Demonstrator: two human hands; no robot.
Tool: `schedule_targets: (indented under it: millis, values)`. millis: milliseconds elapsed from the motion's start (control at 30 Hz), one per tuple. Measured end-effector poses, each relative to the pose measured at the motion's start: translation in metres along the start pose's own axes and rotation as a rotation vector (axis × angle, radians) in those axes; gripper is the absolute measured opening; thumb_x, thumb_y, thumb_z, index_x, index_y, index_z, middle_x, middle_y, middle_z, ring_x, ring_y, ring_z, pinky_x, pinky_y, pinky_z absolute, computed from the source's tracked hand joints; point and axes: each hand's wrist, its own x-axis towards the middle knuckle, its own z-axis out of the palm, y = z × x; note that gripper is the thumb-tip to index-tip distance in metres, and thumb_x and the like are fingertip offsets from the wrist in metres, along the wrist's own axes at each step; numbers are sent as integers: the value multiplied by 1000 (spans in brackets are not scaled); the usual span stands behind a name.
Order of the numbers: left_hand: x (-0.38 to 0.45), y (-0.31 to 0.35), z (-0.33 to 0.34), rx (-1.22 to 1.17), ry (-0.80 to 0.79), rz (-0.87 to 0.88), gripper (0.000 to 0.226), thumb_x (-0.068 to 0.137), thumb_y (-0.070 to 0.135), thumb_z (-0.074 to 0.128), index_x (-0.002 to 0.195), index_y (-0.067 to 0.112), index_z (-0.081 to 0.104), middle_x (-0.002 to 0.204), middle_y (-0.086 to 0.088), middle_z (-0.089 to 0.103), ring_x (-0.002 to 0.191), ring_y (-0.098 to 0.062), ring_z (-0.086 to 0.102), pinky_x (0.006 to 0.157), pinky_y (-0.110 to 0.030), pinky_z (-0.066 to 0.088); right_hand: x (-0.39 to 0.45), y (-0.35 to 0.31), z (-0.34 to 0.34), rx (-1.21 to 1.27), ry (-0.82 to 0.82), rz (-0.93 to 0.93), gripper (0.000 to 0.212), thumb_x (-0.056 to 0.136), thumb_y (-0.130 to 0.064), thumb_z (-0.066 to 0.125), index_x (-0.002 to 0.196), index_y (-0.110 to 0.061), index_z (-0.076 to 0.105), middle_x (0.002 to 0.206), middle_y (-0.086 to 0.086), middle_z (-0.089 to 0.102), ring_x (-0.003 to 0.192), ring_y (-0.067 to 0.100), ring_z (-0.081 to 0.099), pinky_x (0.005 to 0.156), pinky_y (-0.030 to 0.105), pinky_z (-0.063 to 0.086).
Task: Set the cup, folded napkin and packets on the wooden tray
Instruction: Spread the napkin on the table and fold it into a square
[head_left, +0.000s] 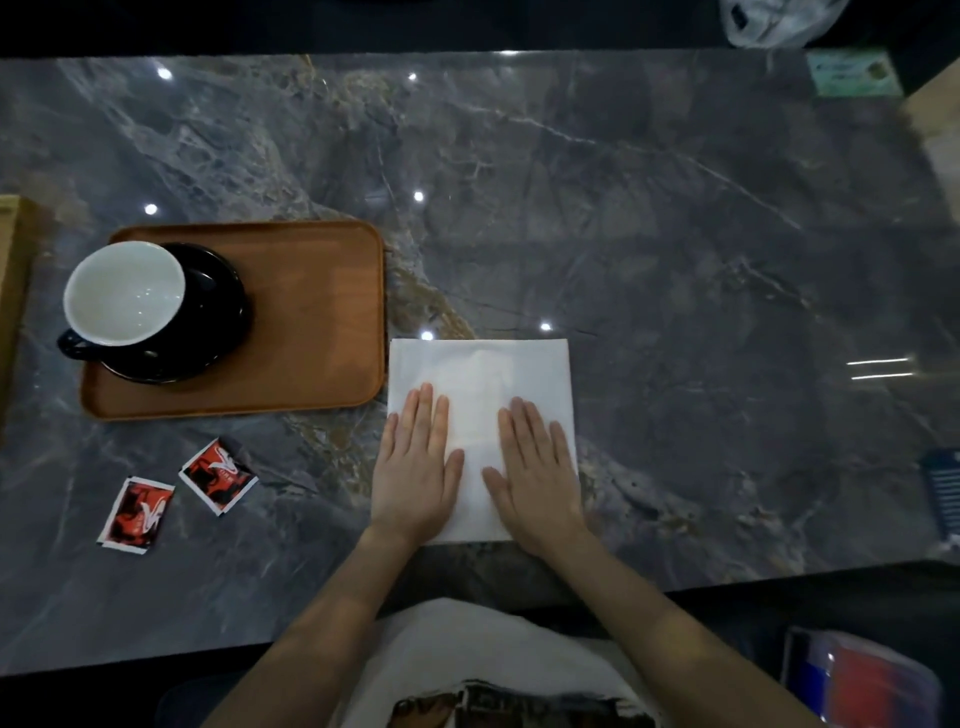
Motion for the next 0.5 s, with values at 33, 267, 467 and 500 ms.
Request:
schedule_targets:
  millis: [33, 267, 467, 500]
  values:
    - [0, 0, 0, 4, 3, -1, 60, 94, 40, 18, 141, 3, 25, 149, -17, 30, 139, -22, 13, 113, -33, -2, -3, 9, 0, -8, -14, 20, 64, 94, -47, 17, 140, -3, 27, 147, 15, 37, 140, 22, 22, 113, 37, -1]
    - [1, 1, -1, 23, 13, 4, 61, 91, 37, 25, 141, 2, 26, 150, -17, 29, 139, -23, 12, 113, -33, -3, -25, 48, -2, 82, 10, 94, 70, 93, -54, 11, 143, -6, 23, 149, 16, 34, 137, 22, 18, 114, 34, -4]
    - [5, 1, -15, -24, 67, 36, 52, 86, 30, 33, 126, 2, 50, 135, -21, 50, 126, -34, 47, 103, -44, 39, -15, 51, -10, 93, 190, 72, 54, 89, -37, 34, 130, -4, 46, 139, 21, 47, 130, 28, 31, 113, 38, 6]
    - [10, 1, -23, -48, 77, 47, 45, 84, 26, 36, 115, 2, 57, 124, -20, 59, 114, -35, 57, 91, -44, 48, -8, 51, -14, 97, 248, 89, 49, 86, -31, 37, 125, -4, 50, 136, 21, 50, 128, 29, 35, 112, 39, 10]
